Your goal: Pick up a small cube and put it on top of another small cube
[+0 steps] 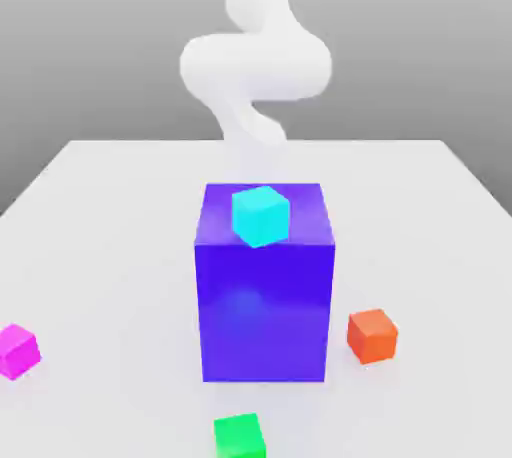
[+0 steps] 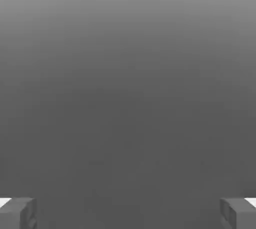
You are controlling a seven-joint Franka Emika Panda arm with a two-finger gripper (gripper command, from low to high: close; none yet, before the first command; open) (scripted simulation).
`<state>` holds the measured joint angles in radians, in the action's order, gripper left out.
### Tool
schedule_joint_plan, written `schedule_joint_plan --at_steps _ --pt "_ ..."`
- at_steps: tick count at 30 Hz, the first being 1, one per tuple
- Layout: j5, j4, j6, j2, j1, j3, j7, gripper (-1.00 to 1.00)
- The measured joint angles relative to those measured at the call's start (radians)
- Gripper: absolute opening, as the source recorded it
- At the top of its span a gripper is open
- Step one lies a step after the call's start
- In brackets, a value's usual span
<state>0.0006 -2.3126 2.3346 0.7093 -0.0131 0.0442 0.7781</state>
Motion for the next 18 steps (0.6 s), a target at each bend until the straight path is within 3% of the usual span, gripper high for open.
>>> schedule_joint_plan --at_steps 9,18 --pt "0.034 -0.046 0.127 -0.327 -0.052 0.174 -0.103 0.0" --pt "0.144 -0.09 0.249 -0.658 -0.149 0.322 -0.259 0.0"
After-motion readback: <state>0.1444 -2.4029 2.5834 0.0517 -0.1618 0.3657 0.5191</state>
